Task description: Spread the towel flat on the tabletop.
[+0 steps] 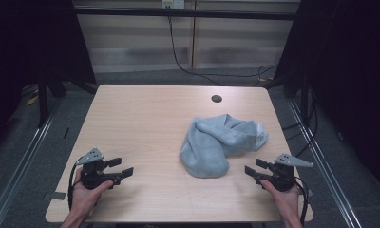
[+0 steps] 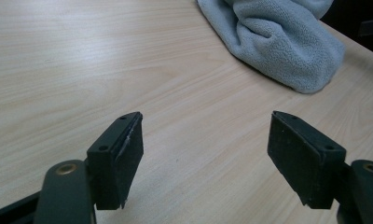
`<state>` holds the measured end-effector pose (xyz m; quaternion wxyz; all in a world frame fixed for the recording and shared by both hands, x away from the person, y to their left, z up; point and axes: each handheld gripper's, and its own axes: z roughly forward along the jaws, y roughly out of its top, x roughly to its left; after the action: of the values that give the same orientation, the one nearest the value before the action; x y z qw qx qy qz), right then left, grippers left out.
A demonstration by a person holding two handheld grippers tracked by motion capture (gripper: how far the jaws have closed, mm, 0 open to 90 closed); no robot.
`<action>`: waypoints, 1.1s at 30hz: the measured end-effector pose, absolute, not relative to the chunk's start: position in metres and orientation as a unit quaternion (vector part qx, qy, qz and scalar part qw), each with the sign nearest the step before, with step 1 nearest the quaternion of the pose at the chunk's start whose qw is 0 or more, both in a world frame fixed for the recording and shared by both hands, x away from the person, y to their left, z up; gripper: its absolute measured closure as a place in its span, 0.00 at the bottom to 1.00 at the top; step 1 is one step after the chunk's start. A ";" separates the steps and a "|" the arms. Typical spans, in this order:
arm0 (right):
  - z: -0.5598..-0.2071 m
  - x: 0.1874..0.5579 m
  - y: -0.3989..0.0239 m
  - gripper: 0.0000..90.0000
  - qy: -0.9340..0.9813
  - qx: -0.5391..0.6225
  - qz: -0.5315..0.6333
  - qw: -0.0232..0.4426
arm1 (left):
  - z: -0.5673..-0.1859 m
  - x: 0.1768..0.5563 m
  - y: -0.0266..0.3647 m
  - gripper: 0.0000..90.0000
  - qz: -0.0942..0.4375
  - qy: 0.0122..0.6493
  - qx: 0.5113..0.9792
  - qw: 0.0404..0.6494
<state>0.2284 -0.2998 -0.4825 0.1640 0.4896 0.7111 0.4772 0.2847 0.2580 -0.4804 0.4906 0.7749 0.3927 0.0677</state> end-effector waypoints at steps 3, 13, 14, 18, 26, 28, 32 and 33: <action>-0.483 0.230 -0.300 0.45 0.714 0.488 0.475 0.163 | -0.481 0.286 0.257 0.31 0.069 0.393 0.779 0.484; -0.471 0.244 -0.273 0.49 0.771 0.438 0.443 0.134 | -0.478 0.281 0.266 0.29 0.073 0.399 0.772 0.490; -0.471 0.244 -0.273 0.49 0.771 0.438 0.443 0.134 | -0.479 0.281 0.266 0.29 0.074 0.398 0.773 0.488; -0.459 0.261 -0.262 0.47 0.782 0.417 0.440 0.143 | -0.479 0.283 0.265 0.29 0.071 0.399 0.771 0.491; -0.445 0.328 -0.254 0.39 0.782 0.414 0.444 0.143 | -0.479 0.286 0.262 0.29 0.069 0.389 0.775 0.492; -0.445 0.343 -0.253 0.36 0.789 0.413 0.433 0.139 | -0.478 0.286 0.261 0.28 0.070 0.386 0.776 0.495; -0.460 0.364 -0.251 0.32 0.809 0.417 0.390 0.140 | -0.479 0.286 0.259 0.28 0.068 0.379 0.781 0.492; -0.466 0.366 -0.250 0.33 0.812 0.419 0.386 0.127 | -0.478 0.286 0.259 0.28 0.068 0.379 0.779 0.495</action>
<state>0.3657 -0.2504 -0.4661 0.1273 0.4185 0.8122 0.3860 0.2860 0.2587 -0.4782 0.4949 0.7791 0.3787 0.0684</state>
